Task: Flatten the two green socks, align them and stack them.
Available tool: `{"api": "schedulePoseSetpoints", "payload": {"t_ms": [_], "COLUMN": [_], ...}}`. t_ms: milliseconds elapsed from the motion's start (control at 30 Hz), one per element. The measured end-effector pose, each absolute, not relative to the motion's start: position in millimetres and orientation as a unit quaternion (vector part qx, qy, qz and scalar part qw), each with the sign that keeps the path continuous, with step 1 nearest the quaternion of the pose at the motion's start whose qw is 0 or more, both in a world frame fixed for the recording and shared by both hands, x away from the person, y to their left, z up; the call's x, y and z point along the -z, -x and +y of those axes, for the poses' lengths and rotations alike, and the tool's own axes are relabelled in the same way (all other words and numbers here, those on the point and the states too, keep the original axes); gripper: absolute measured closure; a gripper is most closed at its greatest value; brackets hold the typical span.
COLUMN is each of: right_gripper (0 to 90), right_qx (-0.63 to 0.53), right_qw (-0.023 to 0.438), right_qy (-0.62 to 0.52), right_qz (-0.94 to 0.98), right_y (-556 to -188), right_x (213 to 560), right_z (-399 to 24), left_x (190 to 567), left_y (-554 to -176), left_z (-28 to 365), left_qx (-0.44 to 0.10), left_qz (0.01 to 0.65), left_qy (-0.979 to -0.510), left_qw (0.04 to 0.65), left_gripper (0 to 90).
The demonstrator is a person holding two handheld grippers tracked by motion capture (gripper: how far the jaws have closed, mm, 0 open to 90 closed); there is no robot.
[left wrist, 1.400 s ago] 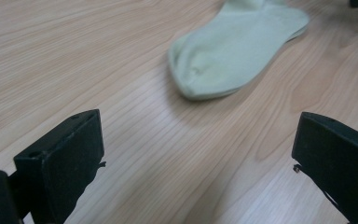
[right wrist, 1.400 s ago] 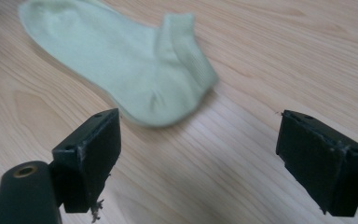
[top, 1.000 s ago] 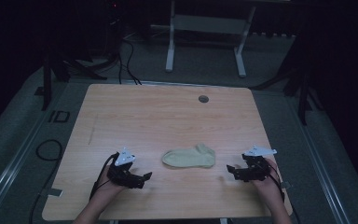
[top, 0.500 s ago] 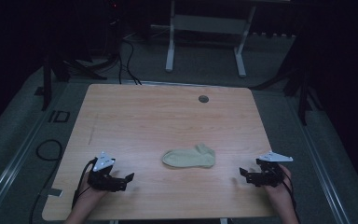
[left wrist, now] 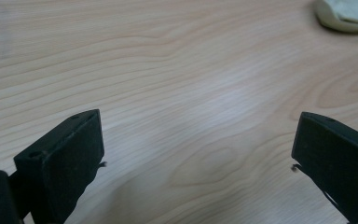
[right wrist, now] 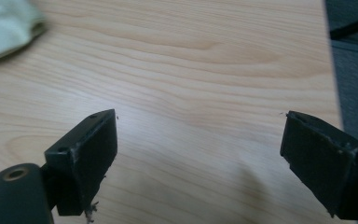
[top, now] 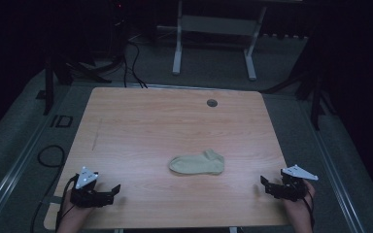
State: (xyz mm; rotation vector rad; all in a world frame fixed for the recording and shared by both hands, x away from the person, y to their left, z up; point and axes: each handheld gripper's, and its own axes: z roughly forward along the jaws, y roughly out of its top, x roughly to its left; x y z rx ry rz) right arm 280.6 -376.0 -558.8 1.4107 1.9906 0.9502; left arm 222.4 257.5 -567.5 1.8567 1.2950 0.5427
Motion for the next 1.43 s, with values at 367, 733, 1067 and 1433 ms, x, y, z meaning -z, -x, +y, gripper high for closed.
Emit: {"api": "schedulePoseSetpoints", "payload": {"t_ms": [367, 733, 1067, 1433], "right_gripper": [10.9, 10.9, 11.0, 13.4], "right_qx": [-0.347, -0.332, -0.331, -0.318], "right_qw": [0.277, 0.293, 0.329, 0.327], "right_qy": [-0.553, -0.569, -0.582, -0.584], "right_qz": [0.705, 0.693, 0.666, 0.671], "right_y": [-272, -271, -272, -276], "right_x": [562, 567, 566, 566], "right_z": [-396, -402, -403, -403], "left_x": [569, 571, 573, 577], "left_y": [-214, -205, -202, -202], "left_z": [285, 298, 301, 299], "left_qx": [-0.242, -0.273, -0.31, -0.306], "left_qz": [0.546, 0.599, 0.615, 0.613], "left_qy": [-0.706, -0.659, -0.63, -0.634], "left_qw": [0.38, 0.365, 0.359, 0.359], "left_gripper": [3.1, 3.1, 3.0, 2.6]}}
